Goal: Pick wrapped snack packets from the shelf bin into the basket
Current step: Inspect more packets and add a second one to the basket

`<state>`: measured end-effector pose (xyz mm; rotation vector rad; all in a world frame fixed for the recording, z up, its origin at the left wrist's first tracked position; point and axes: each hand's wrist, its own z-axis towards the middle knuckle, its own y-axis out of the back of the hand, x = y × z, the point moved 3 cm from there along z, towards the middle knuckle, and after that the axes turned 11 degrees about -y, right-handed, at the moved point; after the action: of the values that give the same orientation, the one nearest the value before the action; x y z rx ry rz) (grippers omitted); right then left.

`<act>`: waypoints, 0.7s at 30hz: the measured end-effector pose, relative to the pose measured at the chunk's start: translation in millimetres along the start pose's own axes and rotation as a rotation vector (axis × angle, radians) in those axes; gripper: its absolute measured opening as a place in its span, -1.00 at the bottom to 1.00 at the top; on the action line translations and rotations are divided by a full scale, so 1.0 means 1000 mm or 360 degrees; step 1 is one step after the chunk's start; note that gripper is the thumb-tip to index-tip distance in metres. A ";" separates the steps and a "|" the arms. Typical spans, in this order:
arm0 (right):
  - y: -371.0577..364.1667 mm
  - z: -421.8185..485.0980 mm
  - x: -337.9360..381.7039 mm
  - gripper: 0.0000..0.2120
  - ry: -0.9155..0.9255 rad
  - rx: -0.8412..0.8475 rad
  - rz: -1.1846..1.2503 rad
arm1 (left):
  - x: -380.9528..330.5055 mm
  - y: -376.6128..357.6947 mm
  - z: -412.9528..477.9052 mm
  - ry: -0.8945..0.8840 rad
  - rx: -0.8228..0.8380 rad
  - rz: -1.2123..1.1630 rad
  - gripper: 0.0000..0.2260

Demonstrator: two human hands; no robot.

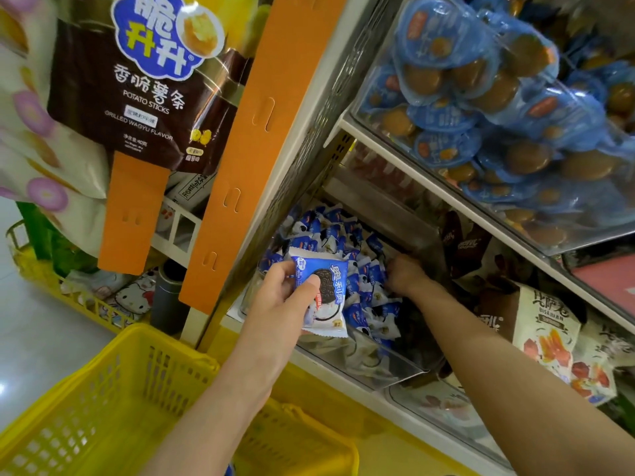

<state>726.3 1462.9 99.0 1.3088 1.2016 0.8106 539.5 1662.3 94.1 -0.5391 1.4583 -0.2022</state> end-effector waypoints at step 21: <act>0.034 -0.167 0.032 -0.88 0.0713 0.0393 0.1653 | 0.003 -0.004 -0.005 -0.0106 0.0019 0.0096 -0.92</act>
<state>581.0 1543.9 148.6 2.0589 0.9103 1.8068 535.3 1656.3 92.8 -0.4873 1.4059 -0.1443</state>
